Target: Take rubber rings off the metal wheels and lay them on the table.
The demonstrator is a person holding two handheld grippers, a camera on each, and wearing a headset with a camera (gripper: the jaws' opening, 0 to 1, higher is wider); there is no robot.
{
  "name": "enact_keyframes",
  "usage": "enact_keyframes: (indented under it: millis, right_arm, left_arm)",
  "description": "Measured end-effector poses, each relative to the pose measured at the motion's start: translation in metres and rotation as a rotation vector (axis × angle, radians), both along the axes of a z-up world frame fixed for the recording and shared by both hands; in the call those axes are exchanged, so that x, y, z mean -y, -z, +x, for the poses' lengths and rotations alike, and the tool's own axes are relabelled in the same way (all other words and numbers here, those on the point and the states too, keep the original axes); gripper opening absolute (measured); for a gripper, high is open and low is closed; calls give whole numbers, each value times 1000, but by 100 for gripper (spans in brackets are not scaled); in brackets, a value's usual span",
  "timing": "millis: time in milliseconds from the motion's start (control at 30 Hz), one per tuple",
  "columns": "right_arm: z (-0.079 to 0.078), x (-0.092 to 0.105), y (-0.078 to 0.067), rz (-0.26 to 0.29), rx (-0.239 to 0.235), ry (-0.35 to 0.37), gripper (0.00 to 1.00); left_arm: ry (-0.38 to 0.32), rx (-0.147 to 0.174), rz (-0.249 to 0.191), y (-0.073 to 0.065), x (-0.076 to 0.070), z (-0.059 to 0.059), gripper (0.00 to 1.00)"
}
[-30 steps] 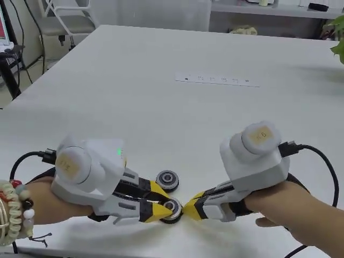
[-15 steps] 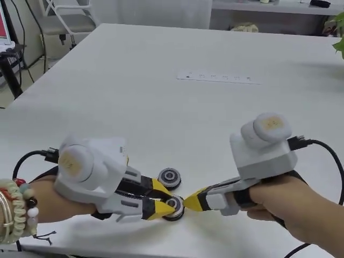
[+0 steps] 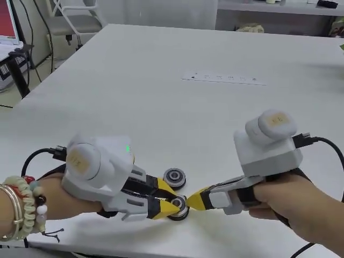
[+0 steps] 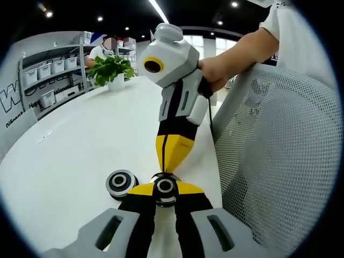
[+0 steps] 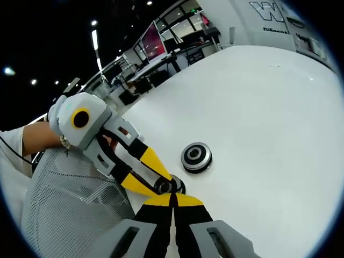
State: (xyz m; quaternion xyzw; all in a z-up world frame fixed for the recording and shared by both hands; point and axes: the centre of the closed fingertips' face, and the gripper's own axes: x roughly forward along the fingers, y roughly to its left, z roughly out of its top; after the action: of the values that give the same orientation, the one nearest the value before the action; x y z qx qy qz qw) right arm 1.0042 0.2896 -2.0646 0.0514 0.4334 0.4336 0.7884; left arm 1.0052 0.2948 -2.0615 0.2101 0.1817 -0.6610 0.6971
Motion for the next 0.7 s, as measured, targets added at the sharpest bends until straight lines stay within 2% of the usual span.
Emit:
enact_keyframes:
  millis: [400,700]
  right_arm:
    - [-2,-2,-2,-4,16,-20,0]
    - [-1,-4,-3,17,8,-18,0]
  left_arm:
    - [1,-5,-3,0,0,0,7]
    - [1,-5,-4,0,0,0,7]
